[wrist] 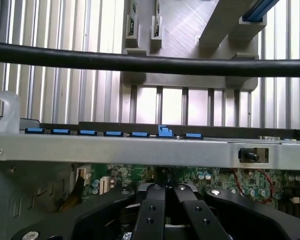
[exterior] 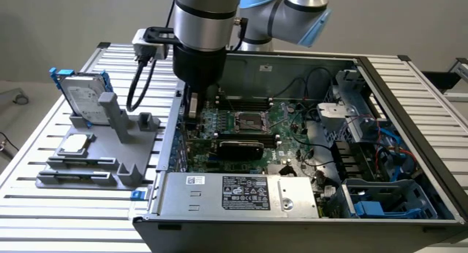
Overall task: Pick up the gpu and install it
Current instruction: 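Press down on the gpu until it lock into place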
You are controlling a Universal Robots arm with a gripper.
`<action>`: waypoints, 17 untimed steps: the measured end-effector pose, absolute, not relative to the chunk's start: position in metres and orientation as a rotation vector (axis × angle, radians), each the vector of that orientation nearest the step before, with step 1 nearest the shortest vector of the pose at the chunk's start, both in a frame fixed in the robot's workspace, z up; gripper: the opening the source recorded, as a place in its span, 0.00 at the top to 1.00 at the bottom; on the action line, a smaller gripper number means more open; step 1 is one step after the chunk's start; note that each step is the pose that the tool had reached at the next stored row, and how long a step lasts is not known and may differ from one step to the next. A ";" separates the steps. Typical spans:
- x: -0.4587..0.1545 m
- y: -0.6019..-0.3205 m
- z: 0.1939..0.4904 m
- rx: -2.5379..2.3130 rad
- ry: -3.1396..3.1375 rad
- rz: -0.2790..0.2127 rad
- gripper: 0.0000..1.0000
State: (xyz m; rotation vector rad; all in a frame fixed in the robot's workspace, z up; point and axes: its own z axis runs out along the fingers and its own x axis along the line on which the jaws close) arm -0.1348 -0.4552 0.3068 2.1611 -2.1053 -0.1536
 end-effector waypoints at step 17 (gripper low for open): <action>-0.106 -0.456 0.309 2.231 -2.144 -0.049 0.89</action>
